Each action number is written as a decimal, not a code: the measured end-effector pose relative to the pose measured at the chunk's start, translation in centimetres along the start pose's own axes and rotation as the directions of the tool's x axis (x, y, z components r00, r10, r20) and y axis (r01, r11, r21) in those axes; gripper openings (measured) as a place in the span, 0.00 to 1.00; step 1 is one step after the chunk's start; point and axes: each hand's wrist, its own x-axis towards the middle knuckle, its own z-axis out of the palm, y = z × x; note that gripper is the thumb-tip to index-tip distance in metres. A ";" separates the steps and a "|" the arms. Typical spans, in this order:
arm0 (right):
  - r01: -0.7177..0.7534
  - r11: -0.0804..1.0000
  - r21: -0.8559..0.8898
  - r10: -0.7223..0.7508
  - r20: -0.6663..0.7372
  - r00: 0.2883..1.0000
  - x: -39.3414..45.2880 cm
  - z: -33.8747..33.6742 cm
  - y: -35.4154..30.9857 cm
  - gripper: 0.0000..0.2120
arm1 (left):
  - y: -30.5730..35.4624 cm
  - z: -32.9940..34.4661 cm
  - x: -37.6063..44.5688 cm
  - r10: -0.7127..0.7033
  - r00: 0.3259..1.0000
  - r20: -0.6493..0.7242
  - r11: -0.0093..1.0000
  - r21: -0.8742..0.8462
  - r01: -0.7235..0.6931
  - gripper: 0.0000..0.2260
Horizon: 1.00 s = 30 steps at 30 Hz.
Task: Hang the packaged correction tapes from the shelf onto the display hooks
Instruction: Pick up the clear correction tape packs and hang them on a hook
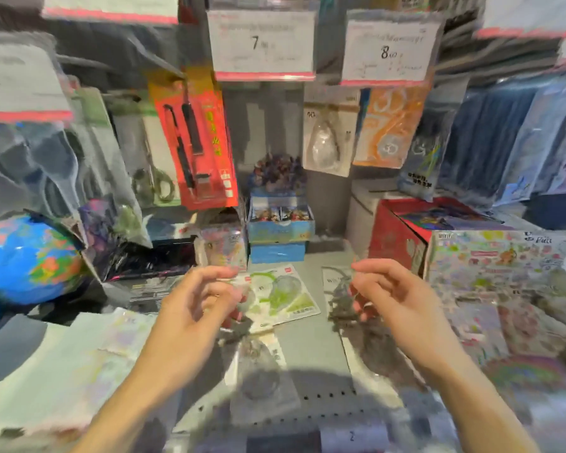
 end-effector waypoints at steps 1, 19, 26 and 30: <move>-0.016 0.999 -0.031 0.016 -0.003 1.000 0.0 0.7 0.5 0.06 | -0.6 -0.6 0.2 -0.008 1.000 0.027 0.999 0.032 0.007 0.07; -0.198 0.778 -0.596 0.426 0.269 0.864 0.7 7.1 6.0 0.17 | -4.8 -1.0 1.4 -0.442 0.850 0.287 0.632 0.772 0.068 0.26; -0.230 0.842 -0.488 0.413 0.308 0.857 0.8 6.8 6.2 0.20 | -4.9 -0.6 1.3 -0.425 0.887 0.180 0.690 0.698 0.190 0.32; -0.326 0.876 -0.354 0.438 0.304 0.846 0.8 6.6 6.9 0.26 | -5.1 -0.7 1.3 -0.361 0.928 0.092 0.836 0.472 0.279 0.40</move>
